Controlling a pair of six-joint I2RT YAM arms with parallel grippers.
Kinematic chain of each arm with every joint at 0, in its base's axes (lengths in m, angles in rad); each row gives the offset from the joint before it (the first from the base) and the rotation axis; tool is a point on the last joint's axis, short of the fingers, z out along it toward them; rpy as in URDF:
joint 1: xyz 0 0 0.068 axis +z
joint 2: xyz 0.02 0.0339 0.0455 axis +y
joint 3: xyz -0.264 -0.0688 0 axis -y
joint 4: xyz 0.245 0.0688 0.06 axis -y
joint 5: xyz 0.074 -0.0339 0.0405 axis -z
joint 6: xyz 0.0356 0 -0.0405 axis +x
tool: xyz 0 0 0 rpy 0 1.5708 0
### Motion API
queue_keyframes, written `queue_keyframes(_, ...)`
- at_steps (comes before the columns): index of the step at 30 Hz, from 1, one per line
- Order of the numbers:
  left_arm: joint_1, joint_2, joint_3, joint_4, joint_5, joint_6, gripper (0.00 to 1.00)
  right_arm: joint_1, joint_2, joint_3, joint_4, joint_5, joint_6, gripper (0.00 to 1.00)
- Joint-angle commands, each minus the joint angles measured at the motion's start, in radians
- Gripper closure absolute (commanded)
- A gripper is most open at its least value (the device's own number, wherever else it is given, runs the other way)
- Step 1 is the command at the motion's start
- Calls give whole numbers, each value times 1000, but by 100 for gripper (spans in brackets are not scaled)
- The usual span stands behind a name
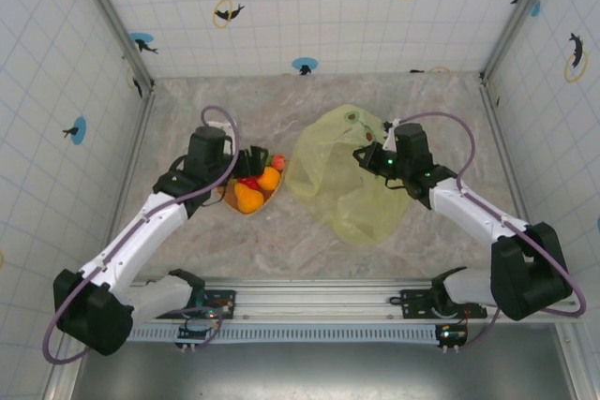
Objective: Place the fruits into the plastic bag
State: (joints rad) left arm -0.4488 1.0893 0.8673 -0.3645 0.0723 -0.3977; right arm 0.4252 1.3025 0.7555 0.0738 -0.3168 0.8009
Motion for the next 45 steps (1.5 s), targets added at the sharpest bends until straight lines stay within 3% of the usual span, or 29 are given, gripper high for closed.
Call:
queue_keyframes(1,0,-55,-44,-162,-72,-99,10,-2,-28,-24,63,-2,17,100)
queue_keyframes(9,-1,-123,-171,-185,-26,-232,3,-5,-14,-24,80,-10,4,100)
queue_keyframes(21,-1,-26,-235,-66,70,-217,3,-8,-22,-39,88,-14,-2,100)
queue_keyframes(26,-1,3,-260,-33,72,-209,7,-9,-19,-42,93,-16,-2,100)
queue_keyframes(35,-1,29,-277,-5,81,-199,25,-9,-12,-48,102,-21,1,100)
queue_keyframes(41,-1,-8,-254,-40,42,-180,35,-9,-17,-53,105,-16,9,100)
queue_keyframes(45,-2,-71,-228,-94,46,-167,36,-9,-23,-50,107,-12,25,100)
